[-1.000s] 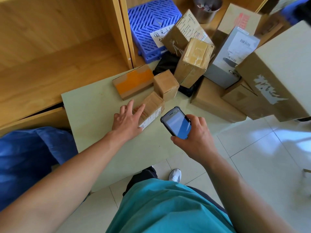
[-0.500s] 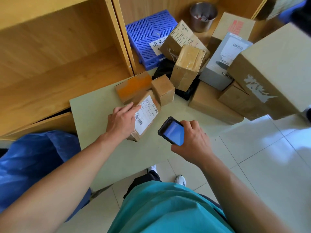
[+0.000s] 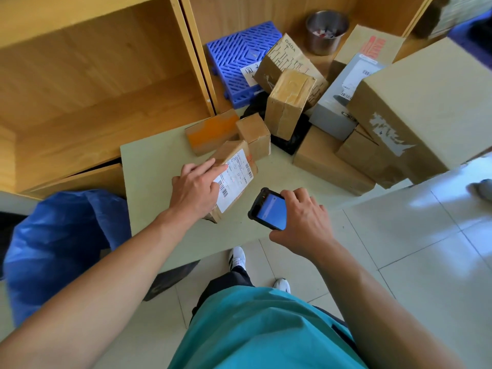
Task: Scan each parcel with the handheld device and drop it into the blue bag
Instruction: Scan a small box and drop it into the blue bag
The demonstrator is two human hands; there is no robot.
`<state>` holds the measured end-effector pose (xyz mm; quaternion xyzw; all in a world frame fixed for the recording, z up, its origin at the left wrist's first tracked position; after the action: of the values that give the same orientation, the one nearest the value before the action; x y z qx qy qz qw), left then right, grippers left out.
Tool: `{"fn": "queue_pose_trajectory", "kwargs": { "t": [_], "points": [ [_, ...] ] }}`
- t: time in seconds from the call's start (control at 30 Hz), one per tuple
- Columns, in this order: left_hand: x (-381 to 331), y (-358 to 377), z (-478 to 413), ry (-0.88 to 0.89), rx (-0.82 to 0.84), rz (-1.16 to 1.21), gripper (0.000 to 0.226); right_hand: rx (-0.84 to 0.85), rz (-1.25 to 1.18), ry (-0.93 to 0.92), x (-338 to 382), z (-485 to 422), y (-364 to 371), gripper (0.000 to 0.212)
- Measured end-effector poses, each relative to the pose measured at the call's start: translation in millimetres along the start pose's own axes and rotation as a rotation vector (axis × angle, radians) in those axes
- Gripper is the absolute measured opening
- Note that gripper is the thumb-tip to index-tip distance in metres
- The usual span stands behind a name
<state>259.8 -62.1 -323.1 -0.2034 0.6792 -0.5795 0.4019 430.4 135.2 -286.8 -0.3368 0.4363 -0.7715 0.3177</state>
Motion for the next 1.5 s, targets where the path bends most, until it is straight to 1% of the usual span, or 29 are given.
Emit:
{"fn": "queue_pose_trajectory", "kwargs": {
  "t": [0.23, 0.37, 0.47, 0.63, 0.73, 0.8, 0.93, 1.0, 1.1, 1.17, 1.27, 1.4, 1.47, 1.5],
  "points": [
    [-18, 2, 36, -0.044, 0.001, -0.016, 0.058, 0.023, 0.02, -0.07, -17, 17, 6, 0.084],
    [-14, -6, 66, -0.093, 0.013, -0.031, 0.053, 0.062, -0.04, -0.07, -14, 25, 13, 0.083],
    [-6, -12, 92, -0.194, -0.005, 0.017, 0.053, 0.096, -0.122, -0.079, -5, 33, 20, 0.076],
    [21, -28, 126, -0.34, -0.126, 0.121, 0.053, 0.109, -0.136, -0.144, 27, 44, 28, 0.082],
    [48, -39, 152, -0.408, -0.221, 0.194, 0.052, 0.132, -0.152, -0.18, 66, 46, 33, 0.083],
    [75, -46, 174, -0.446, -0.294, 0.223, 0.055, 0.156, -0.148, -0.221, 101, 46, 39, 0.083],
    [136, -59, 220, -0.487, -0.404, 0.208, 0.05, 0.191, -0.125, -0.293, 176, 51, 58, 0.082],
    [166, -64, 245, -0.553, -0.443, 0.208, 0.045, 0.201, -0.11, -0.309, 210, 57, 70, 0.082],
    [221, -70, 283, -0.687, -0.502, 0.207, 0.049, 0.201, -0.109, -0.343, 266, 66, 92, 0.08],
    [261, -69, 309, -0.761, -0.495, 0.213, 0.05, 0.199, -0.094, -0.362, 301, 73, 108, 0.079],
    [299, -70, 333, -0.802, -0.51, 0.221, 0.047, 0.211, -0.102, -0.349, 331, 82, 121, 0.079],
    [342, -81, 347, -0.952, -0.566, 0.226, 0.049, 0.231, -0.1, -0.319, 351, 87, 130, 0.078],
    [361, -85, 341, -0.975, -0.649, 0.336, 0.047, 0.238, -0.101, -0.28, 355, 85, 130, 0.079],
    [370, -85, 336, -0.973, -0.704, 0.45, 0.047, 0.236, -0.094, -0.265, 356, 84, 130, 0.079]
  ]
}}
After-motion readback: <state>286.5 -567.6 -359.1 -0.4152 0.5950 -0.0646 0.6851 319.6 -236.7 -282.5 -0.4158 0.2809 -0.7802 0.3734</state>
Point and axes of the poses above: each hand's wrist, its own z-axis away from the middle knuckle, its own y-axis out of the palm, x = y × z, the point moved 1 cm from there along -z, towards the middle knuckle, and after that the axes turned 11 degrees about y, right-handed, at the moved point
